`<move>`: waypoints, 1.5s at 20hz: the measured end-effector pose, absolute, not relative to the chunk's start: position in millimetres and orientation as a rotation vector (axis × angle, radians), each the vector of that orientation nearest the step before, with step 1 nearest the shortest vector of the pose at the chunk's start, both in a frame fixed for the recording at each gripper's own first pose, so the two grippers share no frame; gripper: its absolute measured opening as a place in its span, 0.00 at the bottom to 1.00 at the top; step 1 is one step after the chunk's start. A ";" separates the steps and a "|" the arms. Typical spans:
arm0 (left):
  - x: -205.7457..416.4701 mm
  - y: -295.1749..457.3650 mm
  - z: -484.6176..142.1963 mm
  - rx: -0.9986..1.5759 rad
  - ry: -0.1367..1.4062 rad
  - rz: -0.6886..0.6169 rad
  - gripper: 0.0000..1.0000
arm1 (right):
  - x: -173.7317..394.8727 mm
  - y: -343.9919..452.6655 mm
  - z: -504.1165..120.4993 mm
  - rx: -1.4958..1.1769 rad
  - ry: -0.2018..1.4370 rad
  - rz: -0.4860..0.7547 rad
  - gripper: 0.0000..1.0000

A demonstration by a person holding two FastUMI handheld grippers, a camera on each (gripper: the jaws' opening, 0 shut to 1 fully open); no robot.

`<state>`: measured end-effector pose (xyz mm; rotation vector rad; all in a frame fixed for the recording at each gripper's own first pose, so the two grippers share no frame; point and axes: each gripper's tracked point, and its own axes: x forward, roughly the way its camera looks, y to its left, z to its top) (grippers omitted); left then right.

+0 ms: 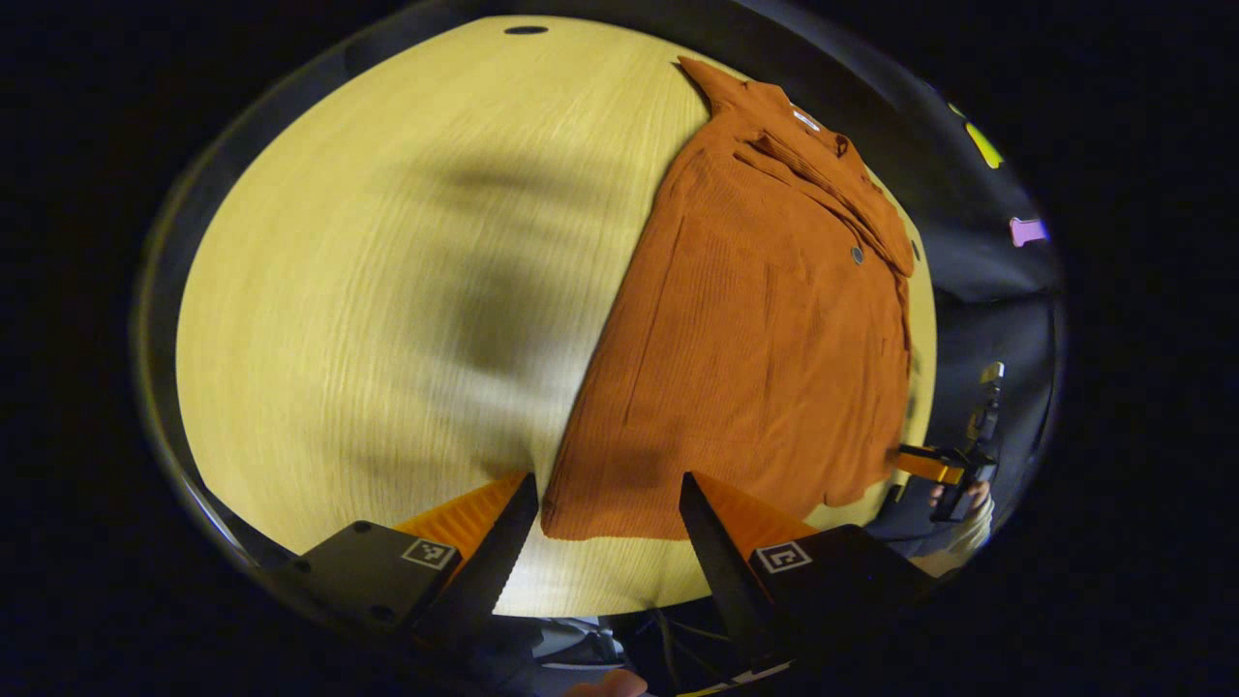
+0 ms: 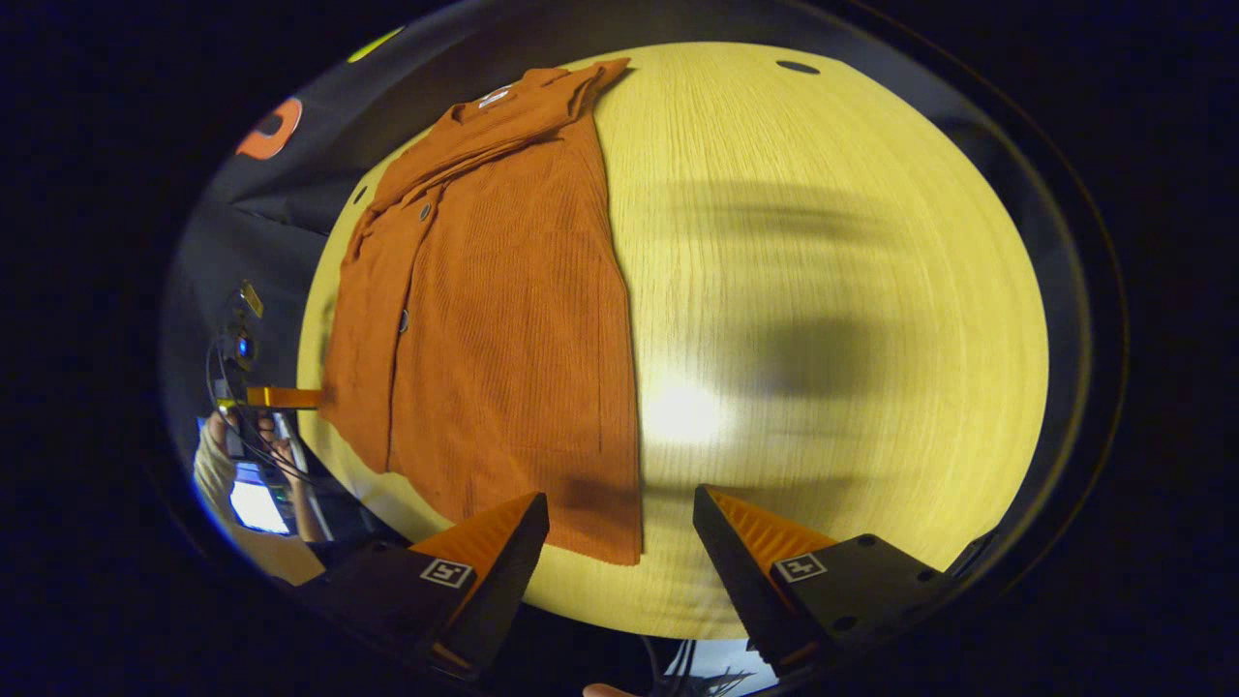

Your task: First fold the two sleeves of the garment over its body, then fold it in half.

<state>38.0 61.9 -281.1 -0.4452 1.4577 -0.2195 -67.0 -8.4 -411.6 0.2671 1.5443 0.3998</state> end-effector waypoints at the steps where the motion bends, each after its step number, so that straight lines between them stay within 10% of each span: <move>1: 38.7 62.7 -278.0 -0.477 1.476 -0.252 0.96 | -67.7 -5.8 -408.8 0.303 1.562 0.443 0.96; 7: 41.7 57.4 -254.8 -0.761 1.530 -0.538 0.88 | -69.2 -1.3 -402.6 0.504 1.580 0.587 0.93; 19: 48.3 49.6 -253.1 -0.762 1.465 -0.668 0.86 | -70.9 29.9 -408.9 0.543 1.650 0.576 0.83; 20: 48.5 50.1 -252.7 -0.754 1.465 -0.664 0.95 | -71.2 32.2 -409.9 0.535 1.650 0.584 0.74; 23: 47.3 54.9 -265.9 -0.659 1.473 -0.613 0.77 | -69.7 32.0 -413.6 0.519 1.648 0.577 0.67; 24: 48.3 54.1 -265.8 -0.658 1.467 -0.607 0.48 | -68.2 32.0 -419.0 0.507 1.650 0.563 0.56; 30: 47.9 54.5 -271.1 -0.597 1.453 -0.539 0.40 | -67.6 27.6 -421.4 0.457 1.655 0.543 0.14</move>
